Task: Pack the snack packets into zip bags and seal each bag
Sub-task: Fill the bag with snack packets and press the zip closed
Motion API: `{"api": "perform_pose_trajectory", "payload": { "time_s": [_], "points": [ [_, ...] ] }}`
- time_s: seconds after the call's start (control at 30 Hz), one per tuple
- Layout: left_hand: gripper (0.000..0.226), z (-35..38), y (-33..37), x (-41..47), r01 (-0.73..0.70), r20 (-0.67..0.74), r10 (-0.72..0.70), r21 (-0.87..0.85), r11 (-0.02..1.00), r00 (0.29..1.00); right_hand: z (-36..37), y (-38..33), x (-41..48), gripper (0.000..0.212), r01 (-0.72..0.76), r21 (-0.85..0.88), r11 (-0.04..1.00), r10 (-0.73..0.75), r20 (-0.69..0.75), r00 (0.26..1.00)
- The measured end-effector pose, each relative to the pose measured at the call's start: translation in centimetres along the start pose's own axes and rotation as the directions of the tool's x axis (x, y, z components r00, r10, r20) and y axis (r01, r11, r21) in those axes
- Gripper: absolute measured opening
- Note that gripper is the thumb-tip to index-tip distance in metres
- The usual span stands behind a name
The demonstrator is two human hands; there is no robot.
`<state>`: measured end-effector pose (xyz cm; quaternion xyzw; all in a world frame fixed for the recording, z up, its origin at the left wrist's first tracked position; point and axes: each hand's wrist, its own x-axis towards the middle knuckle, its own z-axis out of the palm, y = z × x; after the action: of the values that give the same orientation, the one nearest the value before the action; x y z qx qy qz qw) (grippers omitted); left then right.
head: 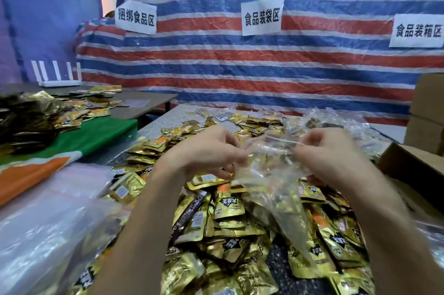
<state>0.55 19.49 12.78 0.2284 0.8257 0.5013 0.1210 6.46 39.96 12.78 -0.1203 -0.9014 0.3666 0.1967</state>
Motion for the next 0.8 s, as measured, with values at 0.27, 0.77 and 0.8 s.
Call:
{"api": "perform_pose_trajectory", "payload": {
  "time_s": [0.27, 0.77, 0.8],
  "points": [
    [0.03, 0.6, 0.7, 1.3, 0.071, 0.029, -0.065, -0.364, 0.929, 0.997, 1.6, -0.5, 0.0, 0.016, 0.006, -0.059, 0.998, 0.007, 0.217, 0.976],
    [0.027, 0.1, 0.9, 0.1, -0.066, -0.013, 0.065, -0.121, 0.99, 0.998, 0.8, -0.3, -0.5, 0.025, -0.052, -0.019, 0.998, 0.055, 0.203, 0.978],
    [0.033, -0.3, 0.8, 0.0, -0.072, 0.018, 0.076, -0.166, 0.984, 0.997, 0.7, 0.0, -0.5, 0.021, -0.064, 0.016, 0.998, 0.058, 0.231, 0.971]
  ]
}}
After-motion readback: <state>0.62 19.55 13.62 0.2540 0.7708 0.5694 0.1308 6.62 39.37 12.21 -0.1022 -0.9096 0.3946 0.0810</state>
